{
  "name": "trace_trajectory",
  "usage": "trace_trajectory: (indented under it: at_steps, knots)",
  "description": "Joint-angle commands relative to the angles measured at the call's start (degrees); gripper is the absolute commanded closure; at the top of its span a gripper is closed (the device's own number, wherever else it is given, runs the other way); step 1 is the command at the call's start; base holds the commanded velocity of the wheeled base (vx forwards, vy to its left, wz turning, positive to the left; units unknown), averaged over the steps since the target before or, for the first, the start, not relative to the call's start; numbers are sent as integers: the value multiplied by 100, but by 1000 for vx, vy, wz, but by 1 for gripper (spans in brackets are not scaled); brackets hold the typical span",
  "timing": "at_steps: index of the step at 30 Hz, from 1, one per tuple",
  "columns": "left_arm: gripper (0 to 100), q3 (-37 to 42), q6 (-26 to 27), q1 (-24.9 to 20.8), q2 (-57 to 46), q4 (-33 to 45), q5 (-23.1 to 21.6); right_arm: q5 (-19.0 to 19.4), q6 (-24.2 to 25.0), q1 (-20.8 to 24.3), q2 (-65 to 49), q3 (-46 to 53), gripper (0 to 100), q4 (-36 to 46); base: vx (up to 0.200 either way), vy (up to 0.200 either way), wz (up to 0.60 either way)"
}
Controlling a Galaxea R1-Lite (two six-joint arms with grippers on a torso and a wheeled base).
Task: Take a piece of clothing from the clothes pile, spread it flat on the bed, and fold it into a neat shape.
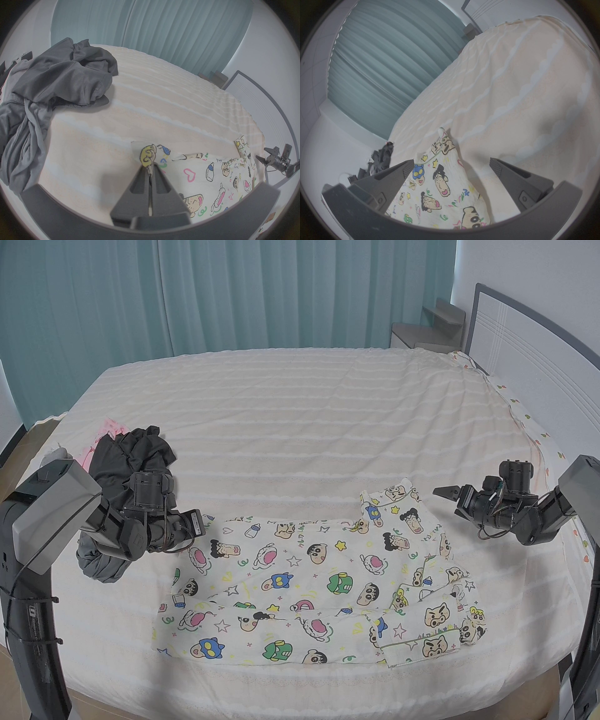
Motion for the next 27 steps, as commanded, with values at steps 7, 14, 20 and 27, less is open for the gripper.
trace_trajectory:
  at_steps: [7,14,20,27]
  knots:
    - [100,265,-5,-137,-188,-188,13,-429,-825,400,866,-706,0,384,0,0,0]
    - [100,265,-14,-269,-170,-249,110,-526,-852,638,980,-961,0,384,0,0,0]
    - [100,274,-14,-286,-161,-249,110,-526,-869,778,1007,-1084,0,437,0,0,0]
    - [100,291,-14,-278,-161,-249,128,-526,-860,848,1015,-1269,100,683,0,0,0]
